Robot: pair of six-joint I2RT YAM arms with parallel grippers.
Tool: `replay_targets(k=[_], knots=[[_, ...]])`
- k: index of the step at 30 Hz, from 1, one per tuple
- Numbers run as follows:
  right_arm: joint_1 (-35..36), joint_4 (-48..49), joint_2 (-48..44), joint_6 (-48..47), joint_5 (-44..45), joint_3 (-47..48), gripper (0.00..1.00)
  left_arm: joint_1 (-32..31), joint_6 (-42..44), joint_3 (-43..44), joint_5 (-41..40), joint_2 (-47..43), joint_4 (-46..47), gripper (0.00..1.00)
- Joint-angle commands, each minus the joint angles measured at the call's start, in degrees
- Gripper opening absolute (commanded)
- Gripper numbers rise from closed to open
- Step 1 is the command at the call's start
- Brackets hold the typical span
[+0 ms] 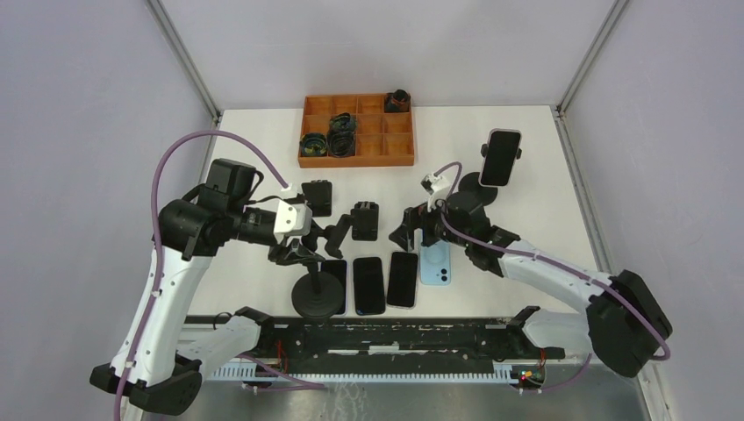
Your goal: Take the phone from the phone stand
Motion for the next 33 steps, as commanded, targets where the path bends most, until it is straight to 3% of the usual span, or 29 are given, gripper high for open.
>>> replay_targets(k=[1, 9, 22, 33], knots=[[0.3, -2.1, -8.1, -4.3, -5.4, 9.8, 0.98, -0.1, 0.6, 2.2, 5.0, -0.4, 2.7, 0.02], [0.9, 1.0, -14.6, -4.6, -27.6, 22.1, 0.98, -0.2, 0.5, 1.1, 6.0, -0.3, 2.8, 0.02], [12.2, 1.1, -5.7, -8.6, -31.3, 33.0, 0.98, -0.2, 2.7, -0.6, 7.2, 0.2, 0.0, 0.02], [19.7, -4.2, -1.4, -15.9, -32.2, 36.1, 0.97, -0.1, 7.6, -3.2, 7.5, 0.7, -6.1, 0.02]])
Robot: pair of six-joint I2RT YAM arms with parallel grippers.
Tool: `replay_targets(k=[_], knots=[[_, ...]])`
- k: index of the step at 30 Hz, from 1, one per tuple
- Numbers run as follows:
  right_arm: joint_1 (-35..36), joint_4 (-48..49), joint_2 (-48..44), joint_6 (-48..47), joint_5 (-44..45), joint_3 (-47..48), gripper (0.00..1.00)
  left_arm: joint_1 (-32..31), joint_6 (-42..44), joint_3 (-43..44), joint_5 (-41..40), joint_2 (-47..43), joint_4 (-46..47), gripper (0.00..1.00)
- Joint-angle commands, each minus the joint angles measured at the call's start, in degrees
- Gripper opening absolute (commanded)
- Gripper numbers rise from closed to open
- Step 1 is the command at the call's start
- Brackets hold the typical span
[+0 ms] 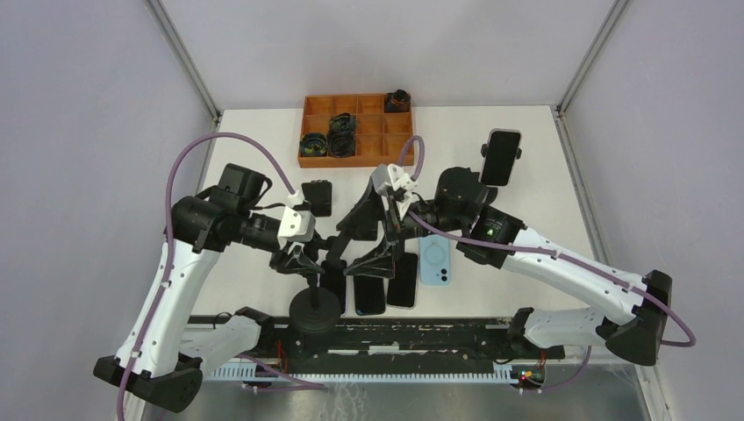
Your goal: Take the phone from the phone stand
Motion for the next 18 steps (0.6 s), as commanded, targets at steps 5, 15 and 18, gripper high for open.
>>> replay_targets(k=[5, 15, 18], knots=[[5.0, -6.1, 2.1, -7.6, 1.2, 5.0, 0.74, -0.1, 2.8, 0.7, 5.2, 0.0, -1.7, 0.02], [6.6, -5.7, 0.4, -8.0, 12.6, 5.2, 0.42, -0.1, 2.4, 0.9, 5.0, -0.1, -1.7, 0.02], [7.2, -5.4, 0.2, -8.4, 14.9, 5.2, 0.68, -0.1, 2.4, 0.9, 4.6, -0.1, -1.7, 0.02]])
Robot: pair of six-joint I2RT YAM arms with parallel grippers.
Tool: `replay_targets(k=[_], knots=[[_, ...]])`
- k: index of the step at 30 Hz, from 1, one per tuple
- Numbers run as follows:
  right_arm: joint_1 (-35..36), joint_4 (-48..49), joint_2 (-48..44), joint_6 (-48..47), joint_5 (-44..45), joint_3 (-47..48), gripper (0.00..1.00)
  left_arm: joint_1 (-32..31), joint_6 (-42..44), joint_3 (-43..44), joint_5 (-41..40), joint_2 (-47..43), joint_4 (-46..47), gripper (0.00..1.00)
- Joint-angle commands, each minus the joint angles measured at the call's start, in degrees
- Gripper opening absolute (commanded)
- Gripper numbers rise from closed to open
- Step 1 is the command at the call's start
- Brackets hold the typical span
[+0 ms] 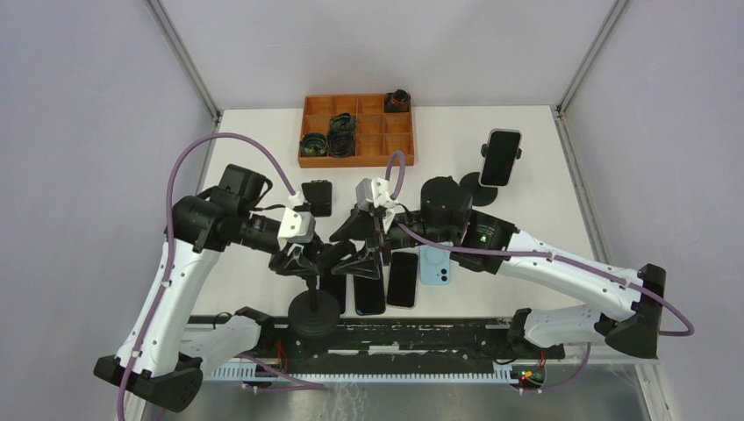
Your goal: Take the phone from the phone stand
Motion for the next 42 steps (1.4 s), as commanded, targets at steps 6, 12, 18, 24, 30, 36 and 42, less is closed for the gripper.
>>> replay_targets(k=[6, 12, 18, 24, 30, 36, 42], knots=[[2.8, 0.2, -0.8, -3.1, 5.4, 4.0, 0.64, -0.1, 0.7, 1.7, 4.8, -0.2, 0.1, 0.02], [4.1, 0.3, 0.8, -3.6, 6.9, 5.5, 0.42, -0.2, 0.6, 1.5, 4.8, 0.3, 0.1, 0.02], [4.1, 3.7, 0.3, -2.9, 13.4, 5.7, 0.0, -0.1, -4.5, 2.2, 1.7, -0.2, 6.4, 0.4], [4.1, 3.9, -1.2, -3.2, 16.5, 7.2, 0.0, -0.2, -11.0, 2.2, 0.4, -1.9, 13.3, 0.89], [3.8, 0.4, -3.0, -4.8, 22.1, 8.5, 0.0, -0.1, -12.6, 2.7, 0.1, -2.6, 13.5, 1.0], [0.6, -3.5, -4.8, -5.6, 25.4, 9.7, 0.0, -0.2, -17.8, 5.4, -4.1, -3.2, 15.7, 1.0], [-7.6, -5.8, -4.6, -5.6, 26.8, 13.0, 0.0, -0.2, -23.1, 10.9, -8.1, -2.1, 17.0, 1.0]])
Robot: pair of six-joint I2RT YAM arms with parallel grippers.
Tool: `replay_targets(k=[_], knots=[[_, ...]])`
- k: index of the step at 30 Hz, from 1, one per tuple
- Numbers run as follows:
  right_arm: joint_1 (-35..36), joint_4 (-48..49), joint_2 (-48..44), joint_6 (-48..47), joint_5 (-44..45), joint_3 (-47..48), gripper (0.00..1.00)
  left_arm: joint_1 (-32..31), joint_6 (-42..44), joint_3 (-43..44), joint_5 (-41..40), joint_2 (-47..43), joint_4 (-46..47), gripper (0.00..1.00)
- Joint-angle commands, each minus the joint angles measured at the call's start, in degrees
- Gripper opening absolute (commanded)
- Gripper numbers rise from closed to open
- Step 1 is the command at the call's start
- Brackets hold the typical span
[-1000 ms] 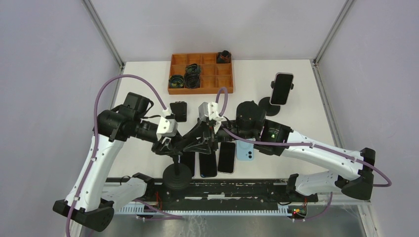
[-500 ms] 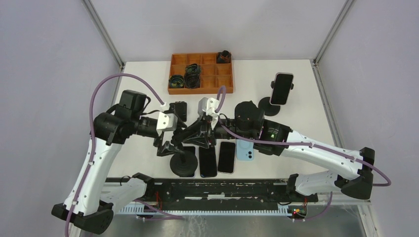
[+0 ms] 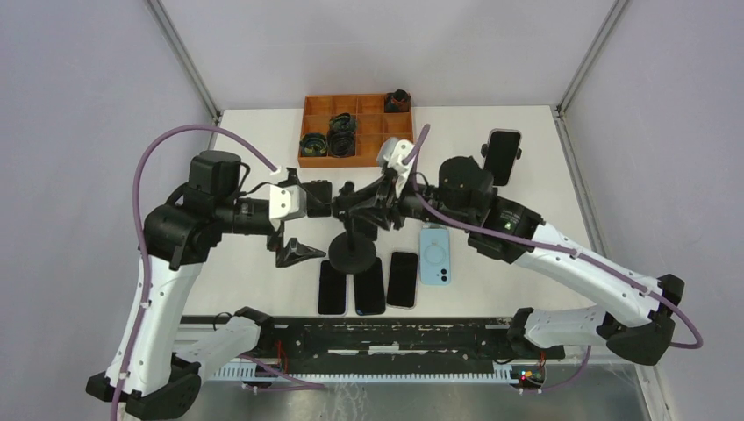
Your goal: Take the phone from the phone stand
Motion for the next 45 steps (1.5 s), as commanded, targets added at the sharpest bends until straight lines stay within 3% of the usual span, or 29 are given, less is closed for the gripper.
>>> replay_targets(k=[1, 9, 22, 45], knots=[[-7.0, 6.1, -2.4, -1.2, 3.9, 7.3, 0.0, -0.1, -7.9, 4.7, -2.4, 0.1, 3.2, 1.0], [-15.8, 6.6, 2.5, -3.2, 9.0, 13.3, 0.0, -0.1, -12.5, 4.8, -4.0, 0.1, 5.6, 1.0], [-24.0, 11.3, 14.0, -4.7, 8.5, 16.1, 0.0, -0.1, -18.0, 2.1, -9.4, 2.0, 9.7, 1.0], [-28.4, 25.4, 25.8, -2.0, 1.4, 9.2, 0.0, -0.1, -16.2, -4.5, -11.4, -0.4, 13.7, 1.0]])
